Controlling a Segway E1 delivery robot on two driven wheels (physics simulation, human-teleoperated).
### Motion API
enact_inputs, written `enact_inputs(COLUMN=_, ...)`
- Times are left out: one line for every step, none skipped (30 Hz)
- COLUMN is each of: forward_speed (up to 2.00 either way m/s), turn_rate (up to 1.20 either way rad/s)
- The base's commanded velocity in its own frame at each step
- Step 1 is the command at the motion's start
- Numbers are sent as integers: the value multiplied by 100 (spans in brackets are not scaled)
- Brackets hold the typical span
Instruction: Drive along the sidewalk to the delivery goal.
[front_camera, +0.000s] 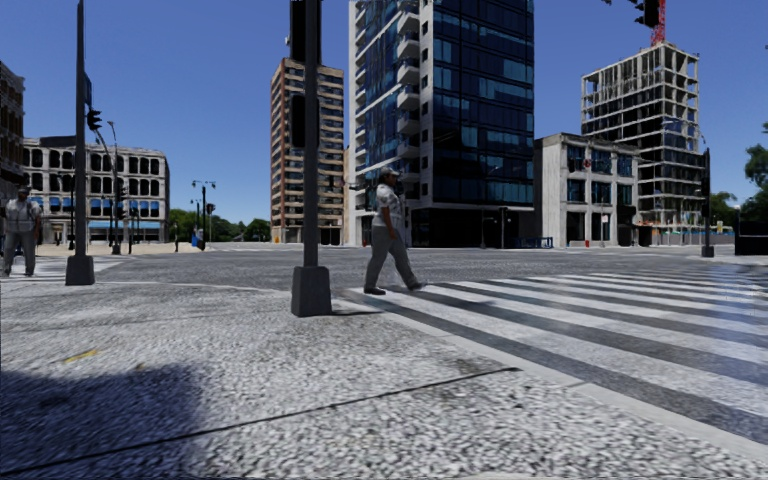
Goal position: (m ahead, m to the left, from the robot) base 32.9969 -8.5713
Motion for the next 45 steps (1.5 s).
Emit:
enact_inputs(forward_speed=147, turn_rate=-80)
enact_inputs(forward_speed=147, turn_rate=-80)
enact_inputs(forward_speed=147, turn_rate=-80)
enact_inputs(forward_speed=147, turn_rate=-80)
enact_inputs(forward_speed=147, turn_rate=-80)
enact_inputs(forward_speed=147, turn_rate=-80)
enact_inputs(forward_speed=147, turn_rate=-80)
enact_inputs(forward_speed=147, turn_rate=-80)
enact_inputs(forward_speed=147, turn_rate=-80)
enact_inputs(forward_speed=147, turn_rate=-80)
enact_inputs(forward_speed=147, turn_rate=-80)
enact_inputs(forward_speed=147, turn_rate=-80)
enact_inputs(forward_speed=147, turn_rate=-80)
enact_inputs(forward_speed=147, turn_rate=-80)
enact_inputs(forward_speed=147, turn_rate=-80)
enact_inputs(forward_speed=147, turn_rate=-80)
enact_inputs(forward_speed=147, turn_rate=-80)
enact_inputs(forward_speed=147, turn_rate=-80)
enact_inputs(forward_speed=147, turn_rate=-80)
enact_inputs(forward_speed=147, turn_rate=-80)
enact_inputs(forward_speed=147, turn_rate=-80)
enact_inputs(forward_speed=147, turn_rate=-80)
enact_inputs(forward_speed=147, turn_rate=-80)
enact_inputs(forward_speed=147, turn_rate=-80)
enact_inputs(forward_speed=147, turn_rate=-80)
enact_inputs(forward_speed=147, turn_rate=-80)
enact_inputs(forward_speed=147, turn_rate=-80)
enact_inputs(forward_speed=147, turn_rate=-80)
enact_inputs(forward_speed=147, turn_rate=-80)
enact_inputs(forward_speed=147, turn_rate=-80)
enact_inputs(forward_speed=147, turn_rate=-80)
enact_inputs(forward_speed=147, turn_rate=-80)
enact_inputs(forward_speed=147, turn_rate=-80)
enact_inputs(forward_speed=147, turn_rate=-80)
enact_inputs(forward_speed=147, turn_rate=-80)
enact_inputs(forward_speed=147, turn_rate=-80)
enact_inputs(forward_speed=147, turn_rate=-80)
enact_inputs(forward_speed=147, turn_rate=-80)
enact_inputs(forward_speed=147, turn_rate=-80)
enact_inputs(forward_speed=147, turn_rate=-80)
enact_inputs(forward_speed=147, turn_rate=-80)
enact_inputs(forward_speed=147, turn_rate=-80)
enact_inputs(forward_speed=147, turn_rate=-80)
enact_inputs(forward_speed=147, turn_rate=-79)
enact_inputs(forward_speed=147, turn_rate=-79)
